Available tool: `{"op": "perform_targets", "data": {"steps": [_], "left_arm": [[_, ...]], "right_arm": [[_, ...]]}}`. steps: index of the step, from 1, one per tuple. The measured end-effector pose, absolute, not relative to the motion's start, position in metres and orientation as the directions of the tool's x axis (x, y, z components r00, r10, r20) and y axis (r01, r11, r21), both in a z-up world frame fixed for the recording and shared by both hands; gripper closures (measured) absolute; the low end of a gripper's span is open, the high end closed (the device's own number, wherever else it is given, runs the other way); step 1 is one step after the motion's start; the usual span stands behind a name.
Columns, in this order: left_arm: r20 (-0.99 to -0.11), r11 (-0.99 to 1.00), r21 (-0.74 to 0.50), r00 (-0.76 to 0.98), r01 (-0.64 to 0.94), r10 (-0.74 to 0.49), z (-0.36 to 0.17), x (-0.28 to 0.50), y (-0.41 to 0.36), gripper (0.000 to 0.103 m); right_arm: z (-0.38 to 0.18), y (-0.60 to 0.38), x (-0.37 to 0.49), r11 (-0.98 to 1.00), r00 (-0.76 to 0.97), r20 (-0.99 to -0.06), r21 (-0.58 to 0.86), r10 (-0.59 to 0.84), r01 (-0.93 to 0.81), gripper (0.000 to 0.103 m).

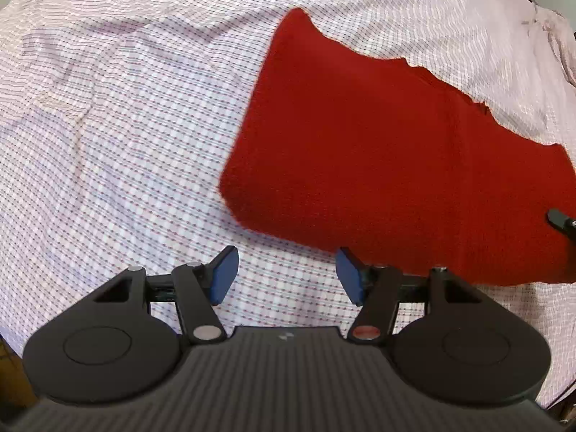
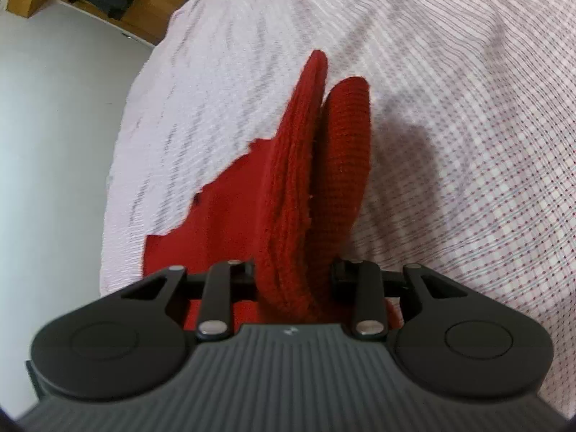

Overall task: Fold small clothes
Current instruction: 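Grasp the side edge with the right gripper, fold it inward, release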

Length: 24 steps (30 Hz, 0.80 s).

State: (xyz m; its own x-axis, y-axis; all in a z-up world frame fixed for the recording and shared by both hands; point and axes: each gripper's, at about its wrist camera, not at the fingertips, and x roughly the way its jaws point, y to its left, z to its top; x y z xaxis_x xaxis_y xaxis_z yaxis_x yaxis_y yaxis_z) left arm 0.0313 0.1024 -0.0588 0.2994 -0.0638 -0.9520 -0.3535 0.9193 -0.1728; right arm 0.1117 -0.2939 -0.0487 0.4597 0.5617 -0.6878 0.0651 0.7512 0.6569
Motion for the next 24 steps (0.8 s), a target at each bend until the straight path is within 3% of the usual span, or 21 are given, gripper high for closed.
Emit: {"op": "perform_targets", "data": {"steps": [14,24], "left_arm": [[-0.94,0.901,-0.213,0.33,-0.378,-0.084,-0.049,0.006,0.145,0.037],[-0.935,0.903,-0.199,0.351,-0.382,-0.057,-0.035,0.002,0.188,0.037]], "right_arm": [[0.017,-0.232,0.095,0.789,0.466,-0.679,0.611,0.568,-0.071,0.07],[0.041,-0.186,0.087,0.797,0.463,-0.687,0.599,0.561,-0.077,0.07]]}}
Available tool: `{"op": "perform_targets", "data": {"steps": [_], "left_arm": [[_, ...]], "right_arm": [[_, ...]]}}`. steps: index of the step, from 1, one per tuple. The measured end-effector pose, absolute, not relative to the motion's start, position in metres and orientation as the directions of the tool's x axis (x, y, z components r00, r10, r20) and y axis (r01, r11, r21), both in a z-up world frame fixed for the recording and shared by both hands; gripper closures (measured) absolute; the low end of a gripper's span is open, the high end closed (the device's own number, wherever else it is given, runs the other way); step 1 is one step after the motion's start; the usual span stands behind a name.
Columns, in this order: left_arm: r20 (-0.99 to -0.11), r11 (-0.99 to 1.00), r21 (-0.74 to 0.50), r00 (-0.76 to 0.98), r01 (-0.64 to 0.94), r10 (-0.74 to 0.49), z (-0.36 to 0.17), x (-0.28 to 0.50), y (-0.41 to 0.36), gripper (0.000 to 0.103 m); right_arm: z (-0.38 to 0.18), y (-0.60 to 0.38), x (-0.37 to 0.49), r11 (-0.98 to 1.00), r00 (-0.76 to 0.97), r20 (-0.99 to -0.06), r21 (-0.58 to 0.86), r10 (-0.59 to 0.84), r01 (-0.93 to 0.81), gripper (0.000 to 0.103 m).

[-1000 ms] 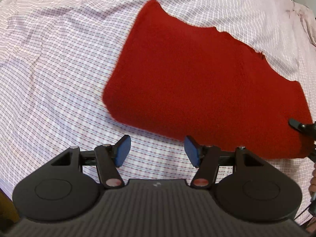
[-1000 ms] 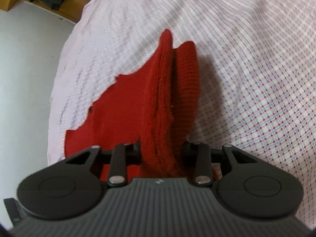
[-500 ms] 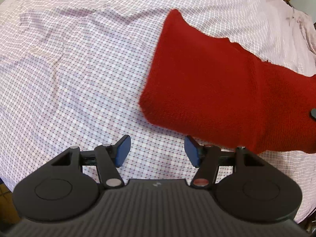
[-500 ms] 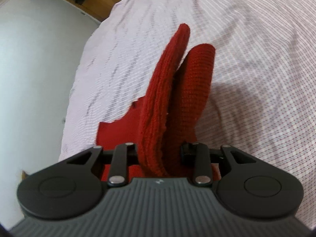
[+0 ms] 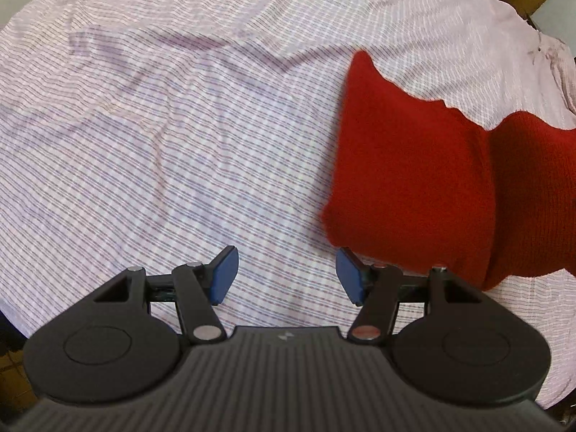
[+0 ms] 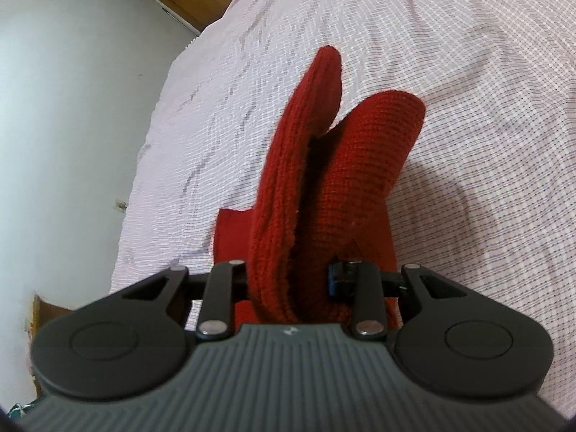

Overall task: Fold small clothes
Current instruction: 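Grasp the side edge with the right gripper, fold it inward, release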

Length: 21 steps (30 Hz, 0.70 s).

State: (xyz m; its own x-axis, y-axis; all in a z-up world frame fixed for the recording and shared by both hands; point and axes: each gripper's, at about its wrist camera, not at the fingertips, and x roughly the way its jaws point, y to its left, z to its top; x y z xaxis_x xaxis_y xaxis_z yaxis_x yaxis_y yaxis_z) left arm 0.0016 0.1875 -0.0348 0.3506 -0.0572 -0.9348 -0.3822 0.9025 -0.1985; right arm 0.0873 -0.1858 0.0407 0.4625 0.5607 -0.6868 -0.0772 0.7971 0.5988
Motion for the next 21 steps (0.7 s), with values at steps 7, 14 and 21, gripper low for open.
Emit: {"op": "perform_targets", "data": {"steps": [7,14,21], "left_arm": [[-0.93,0.895,-0.197,0.365,-0.399,-0.042,-0.025,-0.001,0.218,0.037],[-0.926,0.892,-0.195,0.376,-0.408,-0.03,-0.02,-0.002,0.236,0.037],[-0.928,0.892,-0.2,0.37,-0.406,-0.04,-0.024,0.0,0.242,0.037]], "right_arm": [[0.049,-0.152,0.085,0.805,0.447,-0.695,0.584,0.563,-0.104,0.07],[0.045,-0.116,0.094,0.821,0.423,-0.718,0.555,0.553,-0.132,0.07],[0.027,-0.075,0.104,0.831,0.379,-0.745,0.535,0.548,-0.15,0.07]]}}
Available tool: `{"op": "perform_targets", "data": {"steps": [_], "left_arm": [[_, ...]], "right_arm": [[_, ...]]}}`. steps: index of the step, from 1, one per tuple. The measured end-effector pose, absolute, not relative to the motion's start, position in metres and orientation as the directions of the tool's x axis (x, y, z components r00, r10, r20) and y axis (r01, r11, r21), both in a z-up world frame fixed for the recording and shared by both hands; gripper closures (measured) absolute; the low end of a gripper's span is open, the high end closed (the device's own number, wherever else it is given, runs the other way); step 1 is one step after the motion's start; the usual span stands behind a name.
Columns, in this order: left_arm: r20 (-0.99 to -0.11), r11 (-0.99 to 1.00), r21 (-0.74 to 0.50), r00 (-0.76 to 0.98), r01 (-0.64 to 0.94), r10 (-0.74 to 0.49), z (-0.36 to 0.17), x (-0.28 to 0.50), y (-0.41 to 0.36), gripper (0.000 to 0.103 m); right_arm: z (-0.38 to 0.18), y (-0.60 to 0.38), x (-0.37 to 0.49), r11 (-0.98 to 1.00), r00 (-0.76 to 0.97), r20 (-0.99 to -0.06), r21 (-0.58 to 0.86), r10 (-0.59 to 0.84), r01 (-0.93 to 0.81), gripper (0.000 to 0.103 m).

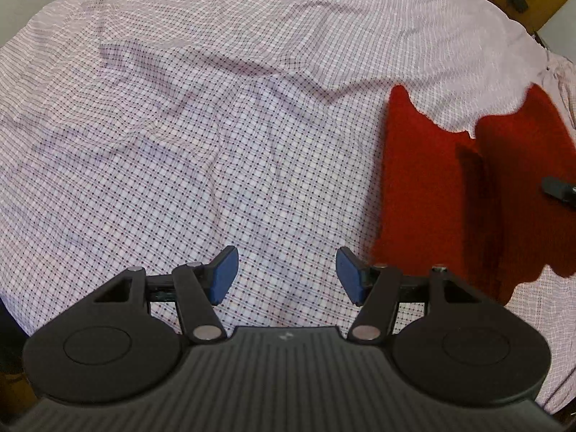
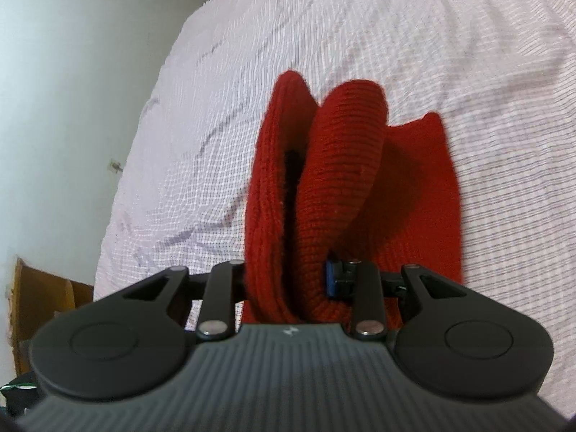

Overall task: Fold small clothes
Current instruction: 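Grasp the side edge with the right gripper, fold it inward, release, then move the left gripper to the opposite side edge and grasp it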

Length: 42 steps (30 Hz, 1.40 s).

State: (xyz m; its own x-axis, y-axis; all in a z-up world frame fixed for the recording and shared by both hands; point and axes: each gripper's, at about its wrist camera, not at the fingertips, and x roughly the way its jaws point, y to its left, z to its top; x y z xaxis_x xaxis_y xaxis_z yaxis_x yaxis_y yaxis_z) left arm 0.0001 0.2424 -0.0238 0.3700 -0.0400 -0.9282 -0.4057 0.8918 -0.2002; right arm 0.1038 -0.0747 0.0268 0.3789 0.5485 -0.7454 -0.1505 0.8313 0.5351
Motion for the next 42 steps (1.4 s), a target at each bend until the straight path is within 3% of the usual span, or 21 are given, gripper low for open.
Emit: {"op": "perform_targets", "data": {"steps": [11,17,19,21,33,42], "left_arm": [[-0.93,0.884,-0.213,0.365,-0.416,-0.052,-0.036,0.004,0.256,0.037],[-0.929,0.874,-0.215,0.366,-0.436,-0.046,-0.037,0.003,0.265,0.037],[-0.93,0.873,-0.214,0.365,-0.439,-0.044,-0.038,0.003,0.267,0.037],[-0.931,0.872,-0.213,0.362,-0.44,-0.045,-0.039,0.003,0.268,0.037],[-0.92,0.893,-0.222,0.389,-0.391,-0.059,-0.029,0.016,0.254,0.037],[-0.918,0.917,-0.216,0.391,-0.336,-0.073,-0.024,0.031,0.222,0.037]], "right_arm": [[-0.022,-0.024,0.115,0.87,0.294,-0.819,0.467,0.493,-0.158,0.069],[-0.029,-0.011,0.115,0.873,0.304,-0.819,0.452,0.487,-0.181,0.057],[-0.026,-0.008,0.114,0.869,0.305,-0.814,0.46,0.495,-0.183,0.045],[-0.023,-0.006,0.115,0.856,0.302,-0.801,0.487,0.518,-0.175,0.041],[0.02,-0.022,0.095,0.824,0.342,-0.749,0.519,0.567,-0.229,0.041],[0.03,-0.074,0.088,0.896,0.397,-0.803,0.405,0.444,-0.183,0.042]]}}
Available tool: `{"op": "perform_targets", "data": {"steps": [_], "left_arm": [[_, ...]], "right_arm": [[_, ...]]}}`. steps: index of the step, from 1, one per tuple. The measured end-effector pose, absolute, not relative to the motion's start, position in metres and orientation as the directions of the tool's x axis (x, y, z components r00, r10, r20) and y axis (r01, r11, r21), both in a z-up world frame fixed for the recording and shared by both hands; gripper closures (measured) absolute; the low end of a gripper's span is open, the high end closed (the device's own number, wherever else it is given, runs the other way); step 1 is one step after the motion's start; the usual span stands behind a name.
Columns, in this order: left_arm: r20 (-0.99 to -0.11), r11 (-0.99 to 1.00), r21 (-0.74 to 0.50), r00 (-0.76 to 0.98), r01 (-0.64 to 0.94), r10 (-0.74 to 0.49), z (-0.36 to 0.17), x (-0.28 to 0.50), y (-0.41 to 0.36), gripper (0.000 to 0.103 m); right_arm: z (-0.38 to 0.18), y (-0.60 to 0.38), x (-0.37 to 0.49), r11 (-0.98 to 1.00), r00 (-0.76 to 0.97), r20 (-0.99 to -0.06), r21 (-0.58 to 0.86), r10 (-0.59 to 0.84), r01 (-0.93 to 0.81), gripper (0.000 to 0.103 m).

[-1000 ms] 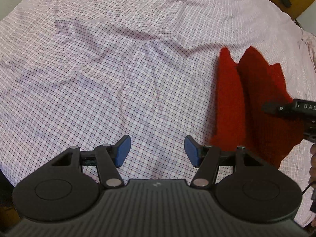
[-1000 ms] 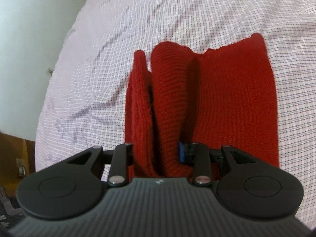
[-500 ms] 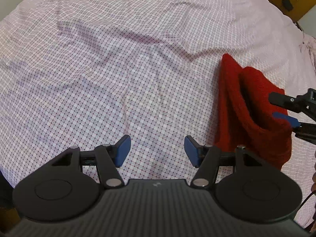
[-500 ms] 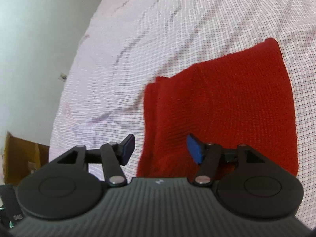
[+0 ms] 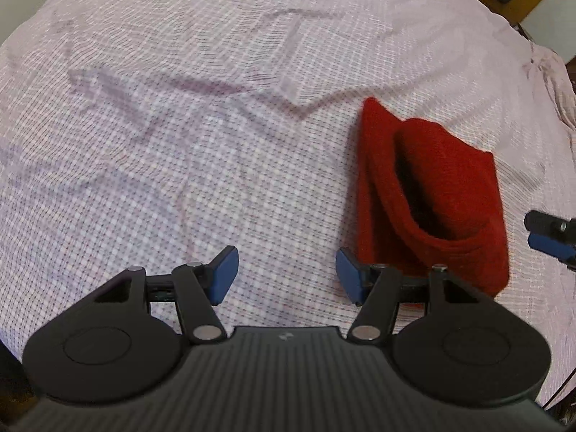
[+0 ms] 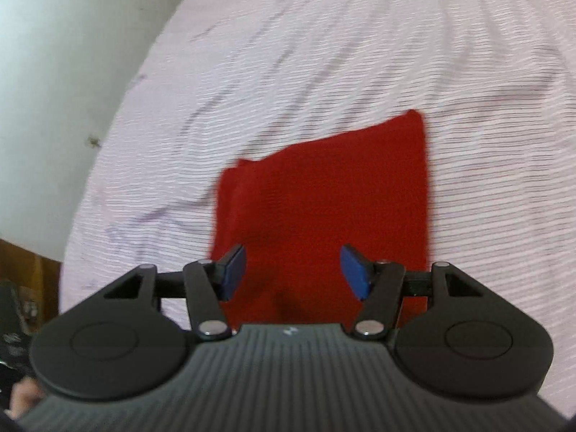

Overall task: Fold small clothes
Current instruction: 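Move the left gripper to the opposite side edge and grasp it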

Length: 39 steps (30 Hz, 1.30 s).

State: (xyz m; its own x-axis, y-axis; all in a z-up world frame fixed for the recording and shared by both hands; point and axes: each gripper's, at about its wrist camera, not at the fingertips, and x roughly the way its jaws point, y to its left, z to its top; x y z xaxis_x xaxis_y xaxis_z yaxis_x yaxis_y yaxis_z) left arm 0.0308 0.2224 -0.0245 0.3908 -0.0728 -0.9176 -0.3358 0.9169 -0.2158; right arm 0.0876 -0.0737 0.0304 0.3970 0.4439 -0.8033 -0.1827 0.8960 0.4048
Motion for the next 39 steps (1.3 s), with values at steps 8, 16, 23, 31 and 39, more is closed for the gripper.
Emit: {"op": "perform_targets", "data": {"steps": [8,16,23,31,39], "left_arm": [[-0.908,0.937,-0.239,0.4,-0.253,-0.123,-0.013,0.054,0.185,0.037],[-0.885,0.948,-0.261,0.437,-0.182,-0.16,0.001,0.085,0.149,0.037],[-0.863,0.942,-0.296,0.469,-0.161,-0.191,0.011,0.113,0.132,0.037],[-0.897,0.94,-0.295,0.387,-0.17,-0.211,-0.042,0.134,0.107,0.037],[-0.895,0.932,-0.314,0.383,-0.183,-0.227,-0.065,0.138,0.102,0.037]], "right_arm": [[0.015,-0.133,0.081,0.926,0.435,-0.826,0.374,0.357,-0.05,0.041],[-0.001,-0.156,0.081,0.923,0.43,-0.834,0.384,0.346,0.002,0.041],[-0.01,-0.153,0.086,0.917,0.413,-0.834,0.398,0.366,-0.008,0.042],[-0.022,-0.152,0.087,0.929,0.369,-0.861,0.368,0.351,-0.024,0.042],[-0.029,-0.155,0.085,0.934,0.355,-0.873,0.357,0.335,-0.004,0.042]]}}
